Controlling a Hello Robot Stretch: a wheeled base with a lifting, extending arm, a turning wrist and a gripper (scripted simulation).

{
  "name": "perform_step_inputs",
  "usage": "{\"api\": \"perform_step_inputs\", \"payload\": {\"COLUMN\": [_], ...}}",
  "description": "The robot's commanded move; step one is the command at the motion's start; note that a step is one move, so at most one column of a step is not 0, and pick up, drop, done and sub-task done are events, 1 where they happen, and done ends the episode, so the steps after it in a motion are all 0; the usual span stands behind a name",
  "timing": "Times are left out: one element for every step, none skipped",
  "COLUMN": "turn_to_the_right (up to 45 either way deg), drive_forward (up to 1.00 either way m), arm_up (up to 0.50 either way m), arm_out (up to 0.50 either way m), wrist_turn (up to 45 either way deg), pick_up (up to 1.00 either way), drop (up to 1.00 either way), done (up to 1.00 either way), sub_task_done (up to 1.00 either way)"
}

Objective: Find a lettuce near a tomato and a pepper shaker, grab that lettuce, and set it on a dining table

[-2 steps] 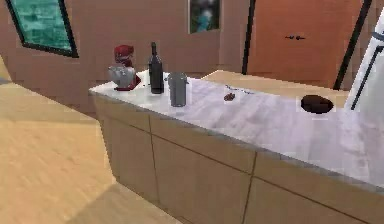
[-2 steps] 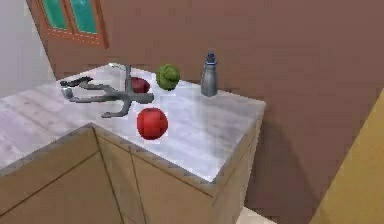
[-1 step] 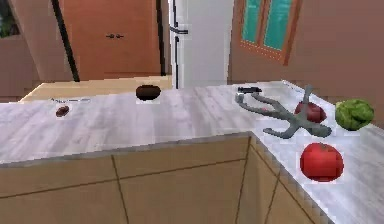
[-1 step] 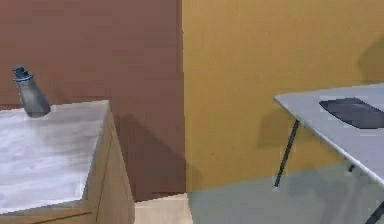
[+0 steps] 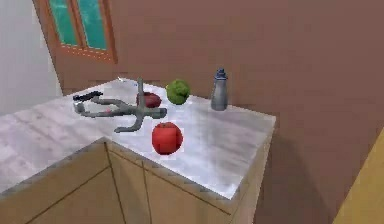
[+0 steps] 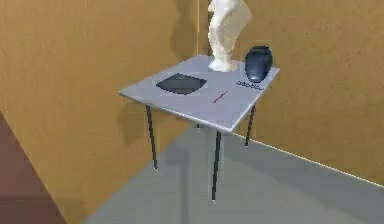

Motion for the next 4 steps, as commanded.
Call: {"api": "perform_step_inputs", "payload": {"turn_to_the_right": [42.0, 0.0, -6.0, 0.0], "drive_forward": [0.0, 0.35, 0.0, 0.5], "arm_up": [0.0, 0.0, 0.0, 0.0], "arm_out": [0.0, 0.0, 0.0, 0.0], "wrist_turn": [0.0, 0.0, 0.0, 0.0], "pick_up": [0.0, 0.0, 0.0, 0.0], "drop": [0.0, 0.0, 0.0, 0.0], "done": [0.0, 0.0, 0.0, 0.0], "sub_task_done": [0.0, 0.0, 0.0, 0.0]}}
